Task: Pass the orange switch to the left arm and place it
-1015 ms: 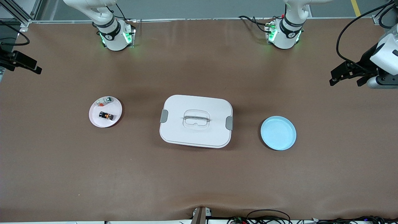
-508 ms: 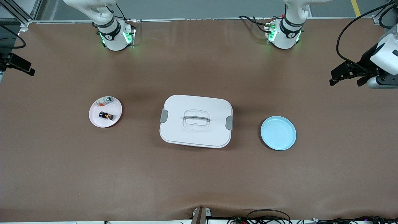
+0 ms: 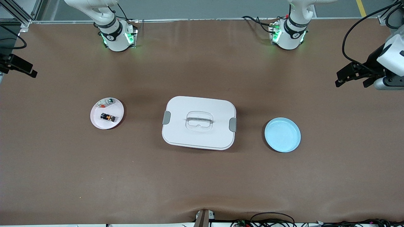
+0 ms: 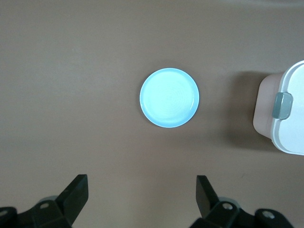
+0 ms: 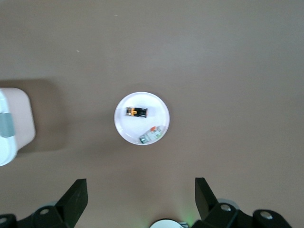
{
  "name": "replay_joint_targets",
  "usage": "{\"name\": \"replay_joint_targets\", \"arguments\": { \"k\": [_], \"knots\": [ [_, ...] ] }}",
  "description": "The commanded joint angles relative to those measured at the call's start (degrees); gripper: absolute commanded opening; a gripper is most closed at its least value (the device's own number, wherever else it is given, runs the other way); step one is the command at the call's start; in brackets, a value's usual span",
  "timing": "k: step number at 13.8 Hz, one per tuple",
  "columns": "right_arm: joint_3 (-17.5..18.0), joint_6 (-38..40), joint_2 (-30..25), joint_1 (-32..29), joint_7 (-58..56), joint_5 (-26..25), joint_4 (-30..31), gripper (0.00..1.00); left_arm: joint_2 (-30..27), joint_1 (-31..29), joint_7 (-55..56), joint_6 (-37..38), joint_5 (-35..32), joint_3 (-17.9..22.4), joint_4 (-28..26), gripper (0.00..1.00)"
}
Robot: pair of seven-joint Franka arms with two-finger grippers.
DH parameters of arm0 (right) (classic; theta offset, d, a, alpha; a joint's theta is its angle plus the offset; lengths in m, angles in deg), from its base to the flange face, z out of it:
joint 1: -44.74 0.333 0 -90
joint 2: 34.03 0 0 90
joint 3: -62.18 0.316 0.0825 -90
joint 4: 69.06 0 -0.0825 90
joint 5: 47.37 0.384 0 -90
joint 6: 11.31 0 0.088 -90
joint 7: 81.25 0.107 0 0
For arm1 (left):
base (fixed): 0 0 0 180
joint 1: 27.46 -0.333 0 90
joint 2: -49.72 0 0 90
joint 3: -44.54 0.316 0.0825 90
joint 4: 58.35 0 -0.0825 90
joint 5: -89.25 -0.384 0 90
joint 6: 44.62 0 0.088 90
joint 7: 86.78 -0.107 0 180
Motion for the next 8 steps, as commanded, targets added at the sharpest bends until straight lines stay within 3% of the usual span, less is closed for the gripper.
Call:
{"name": "replay_joint_targets", "arguments": {
  "k": [1,8],
  "knots": [
    [0.3,-0.3,0.0,-0.3,0.5,1.4,-0.8,1.0,-0.3,-0.4,-0.9,0.3,-0.3,0.0,0.1,1.0],
    [0.6,0.0,0.0,-0.9,0.5,1.4,-0.6,1.0,-0.3,-0.9,-0.9,0.3,-0.4,0.0,0.0,1.0]
  ]
}}
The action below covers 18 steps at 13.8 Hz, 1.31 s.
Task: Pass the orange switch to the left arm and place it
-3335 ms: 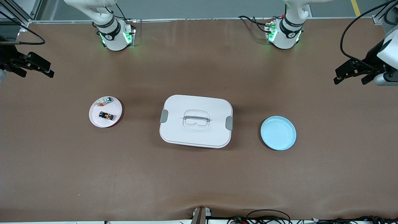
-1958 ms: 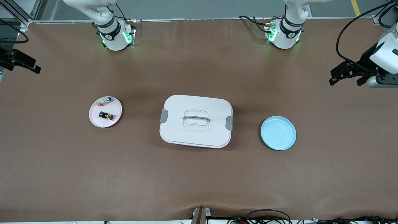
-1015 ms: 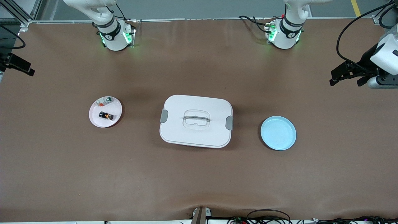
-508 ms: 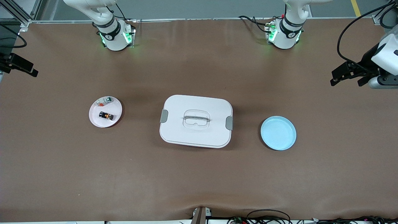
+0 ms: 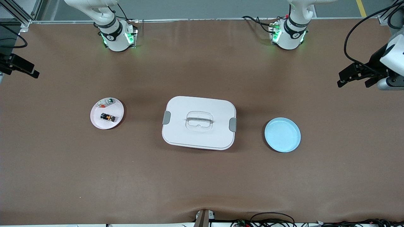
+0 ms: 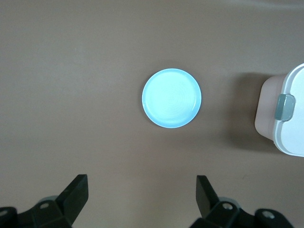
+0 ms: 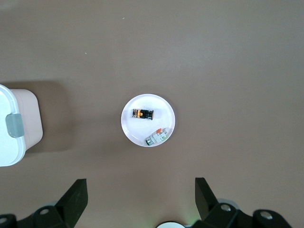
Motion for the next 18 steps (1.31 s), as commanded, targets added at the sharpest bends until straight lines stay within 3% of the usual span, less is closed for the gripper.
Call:
{"name": "replay_joint_targets", "arguments": {
  "k": [1,4,18],
  "knots": [
    [1.4,0.3,0.0,-2.0,0.5,0.9,-0.5,1.0,-0.3,-0.3,-0.9,0.3,-0.4,-0.1,0.0,1.0],
    [6.2,0.2,-0.1,-5.5,0.6,0.8,-0.5,1.0,-0.3,-0.3,-0.9,0.3,-0.4,-0.1,0.0,1.0],
    [5.8,-0.1,0.1,-5.7,0.9,-0.2,-0.7,1.0,-0.2,-0.1,-0.8,0.1,-0.5,-0.1,0.3,1.0]
  ]
}}
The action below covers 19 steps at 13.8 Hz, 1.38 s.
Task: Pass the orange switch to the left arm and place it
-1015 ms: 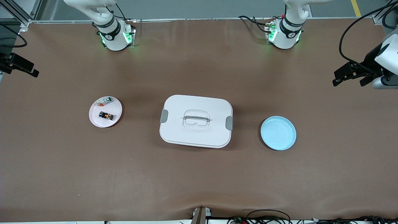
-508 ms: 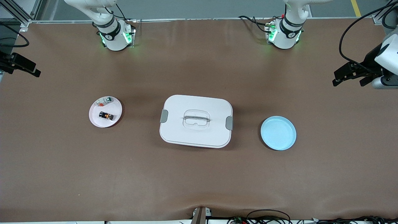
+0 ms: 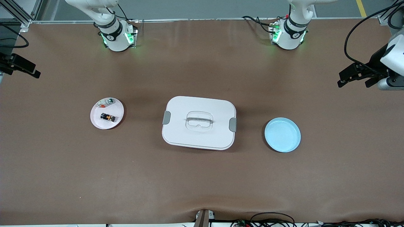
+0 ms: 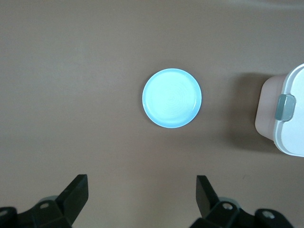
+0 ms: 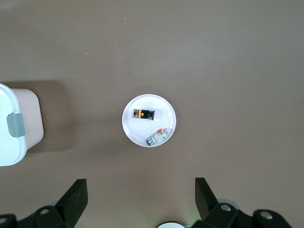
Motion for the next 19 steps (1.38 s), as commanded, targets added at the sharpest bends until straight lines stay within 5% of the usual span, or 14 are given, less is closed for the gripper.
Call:
{"name": "replay_joint_targets", "arguments": {
  "k": [1,19],
  "knots": [
    [0.8,-0.1,0.2,-1.1,0.8,-0.1,-0.7,1.0,-0.2,-0.2,-0.8,-0.1,-0.3,-0.2,0.4,1.0],
    [1.0,-1.7,0.5,0.6,-5.6,0.0,-0.4,1.0,1.5,0.3,-0.7,-0.3,-0.4,-0.6,4.7,1.0]
  ]
}}
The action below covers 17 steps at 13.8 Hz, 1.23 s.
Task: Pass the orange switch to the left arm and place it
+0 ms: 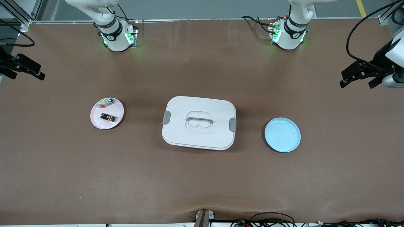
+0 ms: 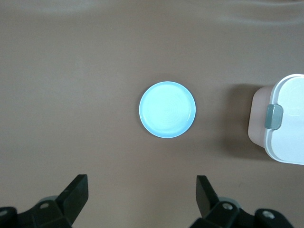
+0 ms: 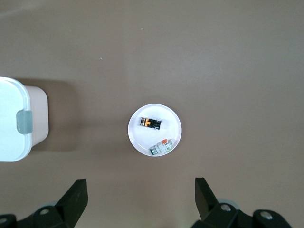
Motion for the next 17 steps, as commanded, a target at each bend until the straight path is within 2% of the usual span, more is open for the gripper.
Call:
{"name": "replay_joint_targets", "arguments": {
  "k": [1,8,13,17],
  "knots": [
    [-0.2,1.2,0.4,-0.3,-1.7,0.0,0.4,1.0,0.9,-0.1,-0.7,0.2,-0.4,-0.2,1.5,1.0],
    [-0.4,-12.0,-2.0,-2.6,-0.3,0.7,20.3,1.0,1.0,-0.6,-0.7,0.2,-0.4,-0.1,1.5,1.0],
    [0.1,-27.8,-3.1,-1.6,1.4,1.3,35.4,1.0,1.0,-0.3,-0.7,0.1,-0.4,-0.1,1.6,1.0],
    [0.0,-35.5,-2.9,-1.7,1.5,1.3,43.0,1.0,1.0,-0.6,-0.7,0.1,-0.4,-0.1,1.6,1.0]
  ]
}}
